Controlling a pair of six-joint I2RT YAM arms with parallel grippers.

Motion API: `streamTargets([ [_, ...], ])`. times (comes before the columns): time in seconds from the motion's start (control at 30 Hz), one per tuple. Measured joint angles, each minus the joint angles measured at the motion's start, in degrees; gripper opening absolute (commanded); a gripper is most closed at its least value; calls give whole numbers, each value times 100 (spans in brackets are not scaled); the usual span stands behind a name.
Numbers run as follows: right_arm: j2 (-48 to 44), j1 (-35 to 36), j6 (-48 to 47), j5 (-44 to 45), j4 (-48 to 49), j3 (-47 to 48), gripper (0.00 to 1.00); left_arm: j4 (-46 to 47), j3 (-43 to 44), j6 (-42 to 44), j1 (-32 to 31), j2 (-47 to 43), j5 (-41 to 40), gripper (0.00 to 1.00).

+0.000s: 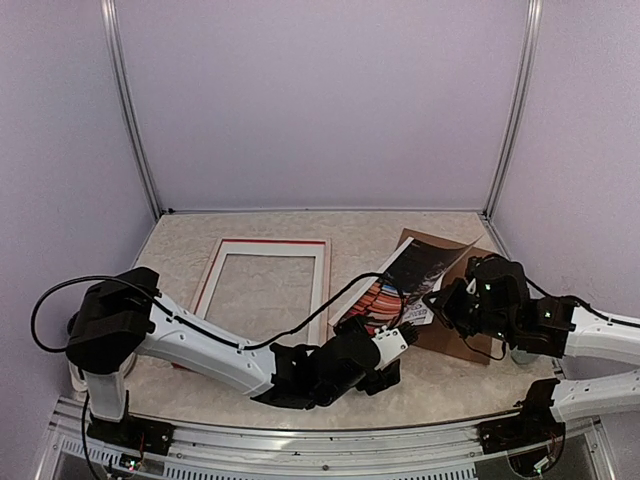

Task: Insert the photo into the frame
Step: Pass from the right arm to the left

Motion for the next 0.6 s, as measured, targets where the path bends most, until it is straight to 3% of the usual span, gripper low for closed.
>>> streamTargets([
  [0.27, 111, 0, -61, -162, 2, 76, 0, 192, 476, 245, 7, 271, -15, 93],
  [0.6, -162, 0, -72, -170, -149, 76, 0, 229, 717, 260, 149, 516, 153, 64],
])
